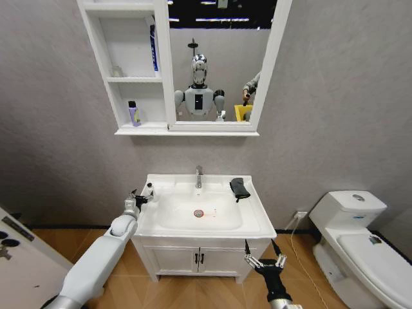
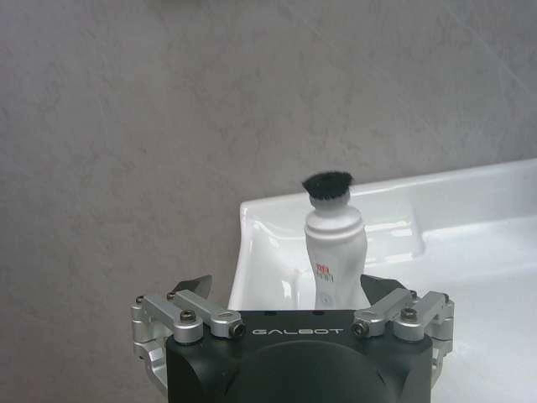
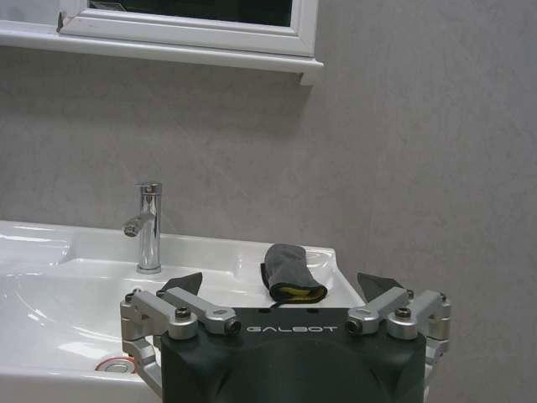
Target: Move facial cleanser and shampoo from washbasin to cabinet, then wipe washbasin with towel.
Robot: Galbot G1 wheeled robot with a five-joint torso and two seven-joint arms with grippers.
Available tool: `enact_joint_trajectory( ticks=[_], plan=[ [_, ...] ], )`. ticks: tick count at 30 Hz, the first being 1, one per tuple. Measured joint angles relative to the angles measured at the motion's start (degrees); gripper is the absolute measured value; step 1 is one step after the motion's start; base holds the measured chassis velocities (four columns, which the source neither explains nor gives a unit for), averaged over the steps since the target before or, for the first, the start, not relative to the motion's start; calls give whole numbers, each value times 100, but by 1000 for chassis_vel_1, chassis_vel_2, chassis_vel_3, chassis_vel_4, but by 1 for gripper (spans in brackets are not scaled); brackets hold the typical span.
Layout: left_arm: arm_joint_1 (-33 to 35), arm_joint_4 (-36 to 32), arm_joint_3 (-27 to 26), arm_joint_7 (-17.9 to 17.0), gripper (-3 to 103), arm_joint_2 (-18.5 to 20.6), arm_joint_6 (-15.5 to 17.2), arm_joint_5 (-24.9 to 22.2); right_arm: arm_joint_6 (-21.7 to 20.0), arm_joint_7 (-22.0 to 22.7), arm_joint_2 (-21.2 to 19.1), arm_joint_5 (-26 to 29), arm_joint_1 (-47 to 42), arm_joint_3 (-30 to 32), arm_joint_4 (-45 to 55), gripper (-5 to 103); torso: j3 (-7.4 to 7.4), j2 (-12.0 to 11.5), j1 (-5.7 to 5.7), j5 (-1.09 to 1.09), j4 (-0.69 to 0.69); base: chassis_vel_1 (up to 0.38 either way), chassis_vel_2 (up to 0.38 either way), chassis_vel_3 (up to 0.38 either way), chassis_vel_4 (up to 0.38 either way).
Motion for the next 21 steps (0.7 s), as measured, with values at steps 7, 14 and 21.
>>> enact_joint_trajectory(
  ticks=[7, 14, 21],
  plan=[
    [-130, 414, 4, 118, 100, -317, -84, 156, 5, -1, -13, -13, -9, 14, 0, 100, 0, 0, 0, -1, -2, 0, 0, 0, 0],
    [-334, 829, -64, 315, 95, -544, -235, 264, 80, 5, -10, -18, -39, 43, -48, 100, 0, 0, 0, -1, -1, 0, 0, 0, 0],
    [-403, 898, -107, 540, 74, -597, -306, 257, 110, 9, -12, -21, -68, 63, -57, 100, 0, 0, 0, -1, -1, 0, 0, 0, 0]
  ],
)
